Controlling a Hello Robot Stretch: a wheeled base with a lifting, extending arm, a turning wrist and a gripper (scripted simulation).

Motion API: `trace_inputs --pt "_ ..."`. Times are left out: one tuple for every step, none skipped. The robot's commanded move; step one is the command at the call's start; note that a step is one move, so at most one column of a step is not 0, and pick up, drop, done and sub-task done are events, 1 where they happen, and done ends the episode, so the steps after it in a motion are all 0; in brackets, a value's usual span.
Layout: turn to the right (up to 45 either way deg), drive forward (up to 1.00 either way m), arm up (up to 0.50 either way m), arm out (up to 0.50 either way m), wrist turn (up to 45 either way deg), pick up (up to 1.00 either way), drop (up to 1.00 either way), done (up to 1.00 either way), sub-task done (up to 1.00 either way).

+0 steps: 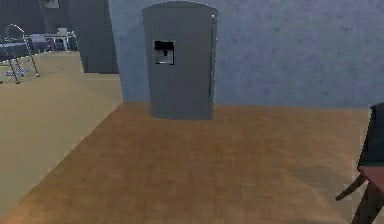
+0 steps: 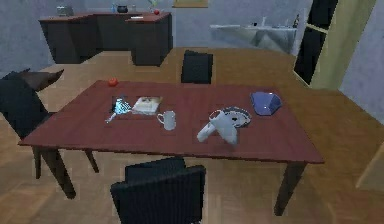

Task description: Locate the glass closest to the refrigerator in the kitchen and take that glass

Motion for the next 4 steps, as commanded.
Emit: trace_inputs --pt "0.0 0.65 0.0 0.0 0.0 0.0 0.0 0.0 0.0" --pt "12.0 0.0 0.0 0.0 0.0 0.0 0.0 0.0 0.0" --pt "0.0 1.0 0.0 0.0 0.0 0.0 0.0 0.0 0.0" --pt "3.0 0.0 0.0 0.0 0.0 0.0 0.0 0.0 0.0"
